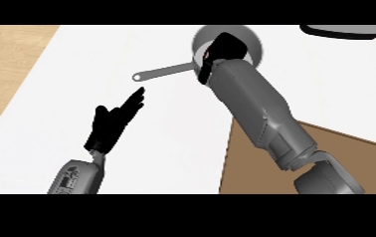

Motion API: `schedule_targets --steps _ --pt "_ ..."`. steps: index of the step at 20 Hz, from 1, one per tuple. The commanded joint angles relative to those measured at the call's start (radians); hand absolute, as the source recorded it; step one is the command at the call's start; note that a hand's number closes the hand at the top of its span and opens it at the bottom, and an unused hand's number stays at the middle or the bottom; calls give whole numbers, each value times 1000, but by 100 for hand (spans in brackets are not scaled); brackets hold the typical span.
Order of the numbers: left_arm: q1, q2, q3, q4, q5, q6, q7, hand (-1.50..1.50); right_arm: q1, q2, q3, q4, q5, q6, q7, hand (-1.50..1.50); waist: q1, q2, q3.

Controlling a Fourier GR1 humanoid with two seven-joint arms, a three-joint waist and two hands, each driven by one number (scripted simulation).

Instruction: Pick the cupcake from the tray and place it in the pot

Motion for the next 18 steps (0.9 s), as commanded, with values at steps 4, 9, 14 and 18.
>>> schedule_targets --steps 4,9,14,18 --pt "10 -14 -5 -4 -4 13 12 0 -47 4 -50 -92 -3 -419 -93 -150 -6 -4 2" --pt "15 6 25 -7 6 13 0 0 -29 4 -92 -126 37 -747 -112 -150 -36 -13 1" --pt "43 5 31 15 -11 32 -37 0 4 4 -109 -113 89 -974 -125 -150 -71 -19 0" --pt "95 17 36 -33 1 28 -7 0 86 4 -101 -229 68 -1048 -178 -150 -100 -35 1"
